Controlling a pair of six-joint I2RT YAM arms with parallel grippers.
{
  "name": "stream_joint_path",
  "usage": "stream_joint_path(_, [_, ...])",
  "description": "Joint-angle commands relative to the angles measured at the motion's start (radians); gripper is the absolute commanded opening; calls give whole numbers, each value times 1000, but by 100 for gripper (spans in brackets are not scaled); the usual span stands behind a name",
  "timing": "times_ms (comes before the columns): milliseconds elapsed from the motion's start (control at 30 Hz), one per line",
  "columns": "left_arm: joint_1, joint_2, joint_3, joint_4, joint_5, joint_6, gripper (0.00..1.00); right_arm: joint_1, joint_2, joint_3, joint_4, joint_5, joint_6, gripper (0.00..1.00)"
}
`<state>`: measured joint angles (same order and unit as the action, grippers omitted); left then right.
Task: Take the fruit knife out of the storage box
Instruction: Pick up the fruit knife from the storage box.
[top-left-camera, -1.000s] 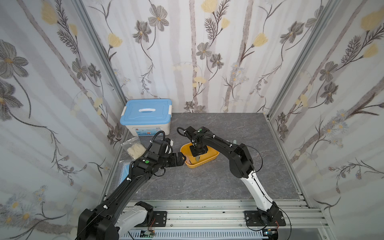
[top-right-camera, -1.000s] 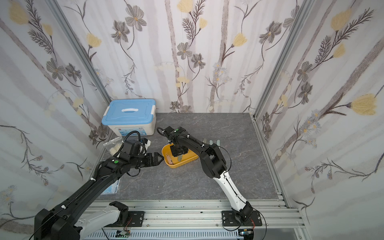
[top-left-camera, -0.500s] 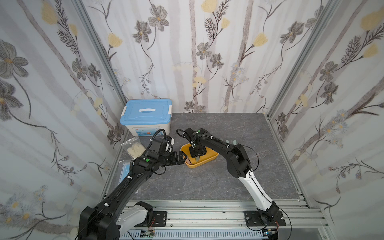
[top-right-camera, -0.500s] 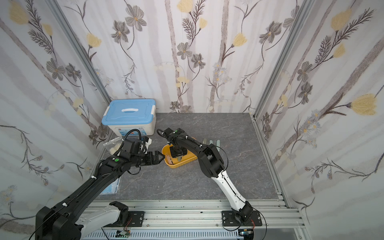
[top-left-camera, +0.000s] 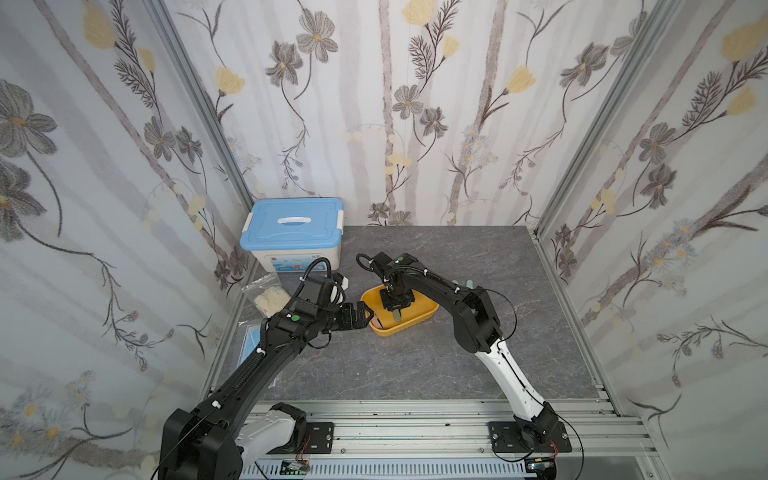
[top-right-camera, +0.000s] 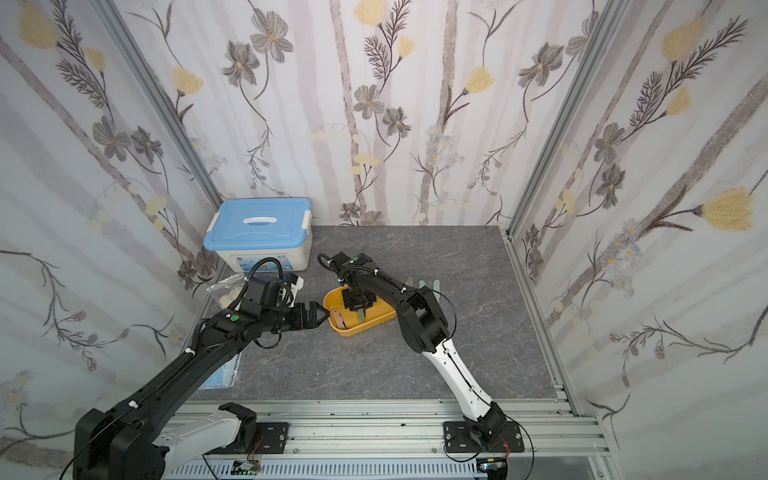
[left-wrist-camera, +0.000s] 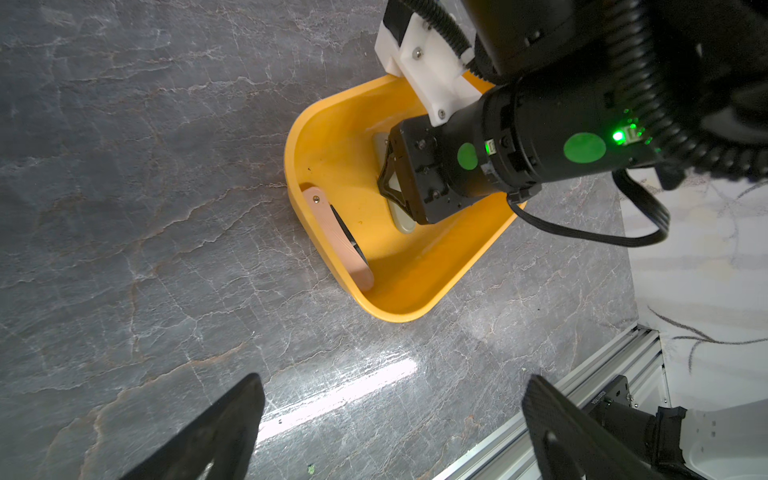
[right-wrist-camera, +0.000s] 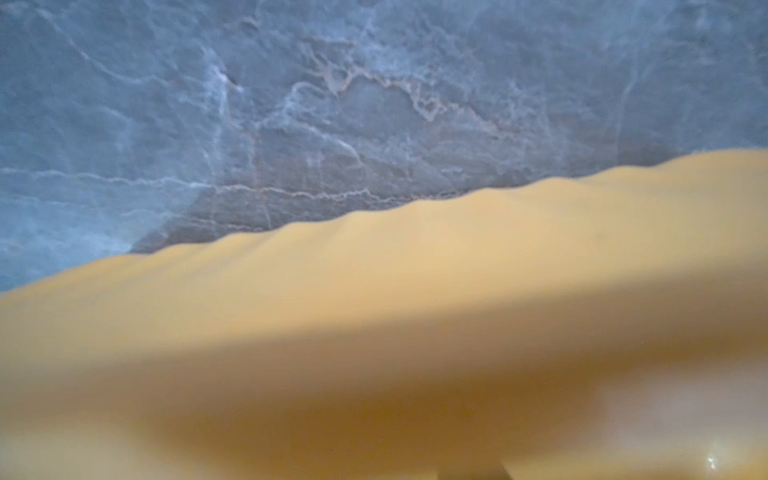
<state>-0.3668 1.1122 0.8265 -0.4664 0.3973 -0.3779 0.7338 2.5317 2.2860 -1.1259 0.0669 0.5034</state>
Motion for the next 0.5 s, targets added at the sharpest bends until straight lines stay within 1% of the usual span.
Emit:
stream_joint_path(0, [8,5,4,30,14,10,100,0,16,1,-30,-14,-9,27])
stream_joint_path(33, [8,6,3,35,16,9,100,0,17,0,-31,-13,-10,28])
stream_joint_path(167, [9,13,3,44,20,7,100,2,21,-6,-38,-13,-15,39])
stream_joint_path(200, [9,14,3,45,19,6,100,2,21,-8,-43,-9,-14,40])
stream_joint_path(367, [11,17,3,47,20,6,100,-2,27,-11,-45,-7,-12,41])
stream_joint_path(467, [11,17,4,47,19,5,100,-5,33,-11,-45,-15,-10,37])
